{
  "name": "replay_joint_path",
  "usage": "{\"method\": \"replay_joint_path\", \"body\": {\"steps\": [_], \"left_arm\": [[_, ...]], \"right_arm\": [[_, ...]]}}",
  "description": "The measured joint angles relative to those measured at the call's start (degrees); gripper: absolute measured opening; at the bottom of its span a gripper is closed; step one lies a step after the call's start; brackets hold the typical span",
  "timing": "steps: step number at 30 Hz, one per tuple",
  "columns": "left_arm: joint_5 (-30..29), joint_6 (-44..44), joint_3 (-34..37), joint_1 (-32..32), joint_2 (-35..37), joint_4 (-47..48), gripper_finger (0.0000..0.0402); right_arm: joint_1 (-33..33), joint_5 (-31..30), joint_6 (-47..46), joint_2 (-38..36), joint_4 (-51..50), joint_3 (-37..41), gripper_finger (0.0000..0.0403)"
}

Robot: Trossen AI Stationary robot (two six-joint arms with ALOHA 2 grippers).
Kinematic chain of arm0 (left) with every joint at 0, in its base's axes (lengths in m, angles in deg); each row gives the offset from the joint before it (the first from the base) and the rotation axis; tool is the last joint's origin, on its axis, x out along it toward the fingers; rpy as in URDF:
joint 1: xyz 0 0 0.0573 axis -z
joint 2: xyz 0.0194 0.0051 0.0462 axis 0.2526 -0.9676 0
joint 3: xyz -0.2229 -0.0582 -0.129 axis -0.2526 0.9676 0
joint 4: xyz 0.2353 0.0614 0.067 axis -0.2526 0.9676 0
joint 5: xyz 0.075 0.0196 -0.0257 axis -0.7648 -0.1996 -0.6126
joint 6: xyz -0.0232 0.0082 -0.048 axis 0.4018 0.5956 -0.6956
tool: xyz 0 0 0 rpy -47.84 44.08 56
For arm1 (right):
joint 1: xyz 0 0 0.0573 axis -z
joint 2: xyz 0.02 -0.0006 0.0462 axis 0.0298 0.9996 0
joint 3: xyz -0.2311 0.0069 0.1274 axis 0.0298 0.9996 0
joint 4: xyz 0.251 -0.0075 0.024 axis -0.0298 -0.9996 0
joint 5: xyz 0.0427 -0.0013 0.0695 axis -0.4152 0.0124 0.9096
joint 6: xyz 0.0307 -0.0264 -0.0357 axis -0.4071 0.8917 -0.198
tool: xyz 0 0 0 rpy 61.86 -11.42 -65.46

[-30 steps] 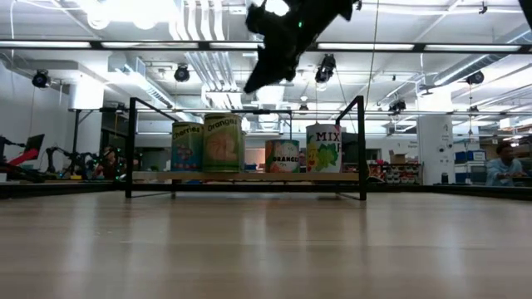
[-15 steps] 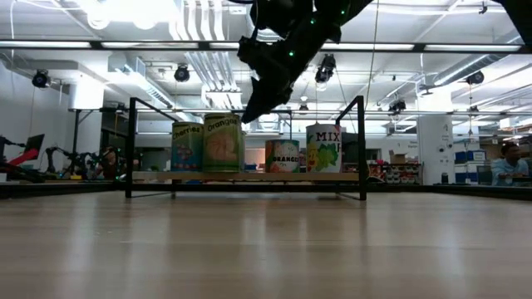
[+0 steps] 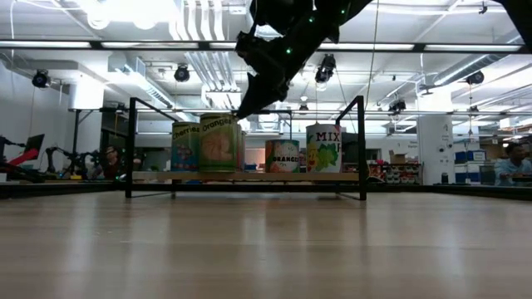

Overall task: Pick and place cans onto a shelf
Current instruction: Put the large canned oranges on the shelf, then put the canned carrots on the shelf

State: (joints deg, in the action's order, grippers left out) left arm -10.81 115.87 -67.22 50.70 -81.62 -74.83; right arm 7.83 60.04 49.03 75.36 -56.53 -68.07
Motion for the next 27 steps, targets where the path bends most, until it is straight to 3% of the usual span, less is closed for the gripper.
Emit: {"method": "replay_joint_path", "body": {"steps": [8, 13, 23, 27], "left_arm": [[-2.1, 0.0, 0.0, 0.0, 0.0, 0.0, 0.0327], [-2.9, -0.1, 0.0, 0.0, 0.0, 0.0, 0.0327], [-2.9, -0.5, 0.0, 0.0, 0.0, -1.0, 0.0327], [-2.8, -0.6, 0.0, 0.0, 0.0, -1.0, 0.0327]], "right_arm": [[-2.4, -0.1, -2.5, -6.0, -1.2, 0.0, 0.0009], [-6.1, 0.0, -7.4, -11.7, -7.2, 0.0, 0.0009], [-16.8, 1.0, -33.2, -19.2, -30.6, 0.0, 0.0009], [-21.5, 6.6, -46.2, -19.5, -42.6, 0.9, 0.0009]]}}
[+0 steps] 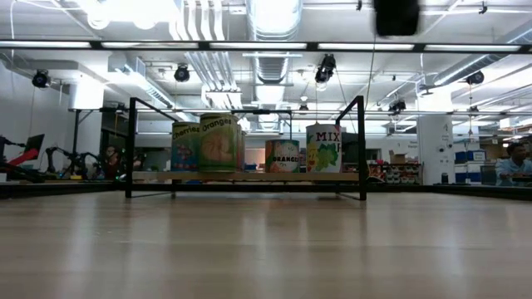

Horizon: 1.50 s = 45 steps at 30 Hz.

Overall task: Pick and place cans onto a shelf
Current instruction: Put the canned carrots on the shelf

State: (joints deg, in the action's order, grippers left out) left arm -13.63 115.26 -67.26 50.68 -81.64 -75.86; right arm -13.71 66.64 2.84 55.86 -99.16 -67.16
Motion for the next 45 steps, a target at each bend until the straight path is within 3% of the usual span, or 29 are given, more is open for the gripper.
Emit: {"method": "replay_joint_path", "body": {"steps": [6, 10, 17, 22, 34, 38, 45], "left_arm": [[0.0, -0.2, 0.0, 0.0, 0.0, -0.4, 0.0327], [0.1, -0.4, 0.0, 0.0, 0.0, -0.7, 0.0327], [0.1, 0.6, 0.0, 0.0, 0.0, -1.1, 0.0327], [0.1, 1.5, 0.0, 0.0, 0.0, -1.4, 0.0327], [0.1, 2.4, 0.0, 0.0, 0.0, -1.4, 0.0327], [0.0, 2.4, 0.0, 0.0, 0.0, -1.4, 0.0327], [0.0, 2.4, 0.0, 0.0, 0.0, -1.6, 0.0327]], "right_arm": [[-8.9, 5.8, -19.9, 0.4, -6.7, 8.2, 0.0009], [-14.9, 9.7, -29.9, -0.7, -5.6, 16.0, 0.0009], [-21.1, 8.8, -48.1, -5.3, 3.2, 26.9, 0.0029], [-21.5, 8.5, -55.3, -9.4, 8.4, 31.6, 0.0102], [-24.6, 10.3, -63.3, -9.2, 13.5, 34.3, 0.0357], [-26.5, 11.0, -63.6, -6.6, 13.8, 34.3, 0.0387], [-27.1, 11.4, -61.9, -2.3, 14.0, 34.5, 0.0389]]}}
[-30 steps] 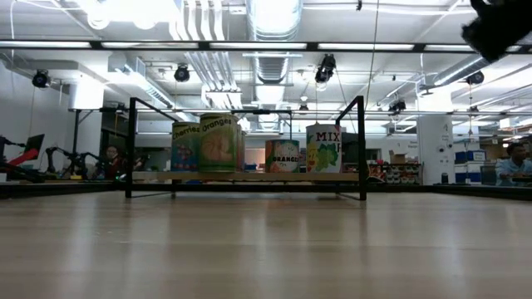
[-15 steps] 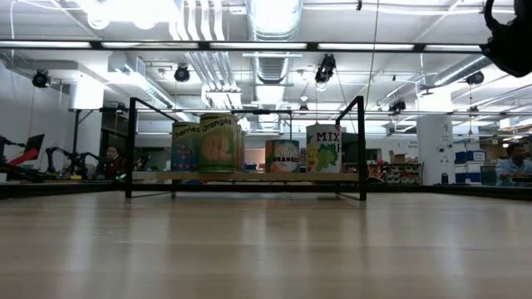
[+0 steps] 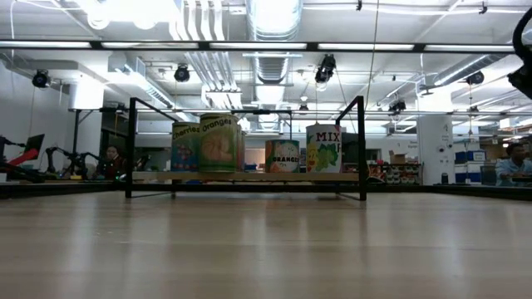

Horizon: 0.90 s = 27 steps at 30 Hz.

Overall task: Pick and place cans onto a shelf
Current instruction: Put the canned carrots on the shelf

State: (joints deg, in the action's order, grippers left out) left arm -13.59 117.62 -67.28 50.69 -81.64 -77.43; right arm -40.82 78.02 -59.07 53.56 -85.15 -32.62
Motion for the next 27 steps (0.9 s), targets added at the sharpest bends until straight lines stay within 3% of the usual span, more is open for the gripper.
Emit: {"method": "replay_joint_path", "body": {"steps": [5, 14, 19, 27], "left_arm": [[0.0, 0.0, 0.0, 0.0, 0.0, 0.0, 0.0327], [0.0, -0.2, 0.0, 0.0, 0.0, 0.0, 0.0327], [0.0, -0.6, 0.0, 0.0, 0.0, 0.0, 0.0327], [0.0, -0.7, 0.0, 0.0, 0.0, -0.1, 0.0327]], "right_arm": [[0.1, 0.0, 1.1, 0.7, 0.4, 0.0, 0.0366], [3.4, 0.0, 4.2, 0.1, 0.1, -0.7, 0.0270], [8.8, -2.9, 9.9, -1.4, 0.0, -6.5, 0.0279], [21.5, -12.0, 31.6, 0.8, -1.8, -25.0, 0.0294]]}}
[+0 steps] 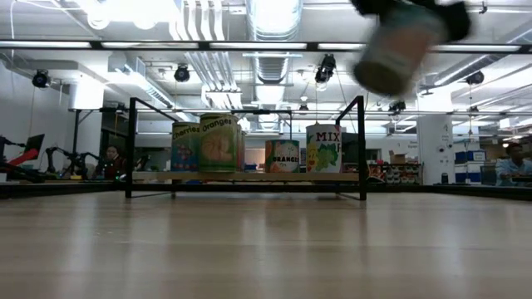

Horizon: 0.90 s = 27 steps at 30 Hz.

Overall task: Pick and place cans onto a shelf
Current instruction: Put the canned carrots on the shelf

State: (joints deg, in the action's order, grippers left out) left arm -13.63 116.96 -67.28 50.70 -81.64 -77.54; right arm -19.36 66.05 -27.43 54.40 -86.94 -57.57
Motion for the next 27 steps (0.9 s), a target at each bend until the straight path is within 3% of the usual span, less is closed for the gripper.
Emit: {"method": "replay_joint_path", "body": {"steps": [6, 13, 18, 27], "left_arm": [[0.0, 0.0, 0.0, 0.0, 0.0, 0.0, 0.0327], [0.0, -0.5, 0.0, 0.0, 0.0, 0.1, 0.0327], [-0.1, -0.5, 0.0, 0.0, 0.0, 0.1, 0.0327], [-1.0, -0.4, 0.0, -0.1, 0.0, 0.2, 0.0327]], "right_arm": [[8.2, -2.2, 21.1, 7.3, -4.4, -17.9, 0.0294], [18.2, -9.0, 47.4, 21.0, -20.1, -42.0, 0.0294], [27.3, -12.2, 58.0, 30.5, -28.4, -55.9, 0.0294], [42.4, -10.6, 62.9, 37.7, -28.2, -54.8, 0.0295]]}}
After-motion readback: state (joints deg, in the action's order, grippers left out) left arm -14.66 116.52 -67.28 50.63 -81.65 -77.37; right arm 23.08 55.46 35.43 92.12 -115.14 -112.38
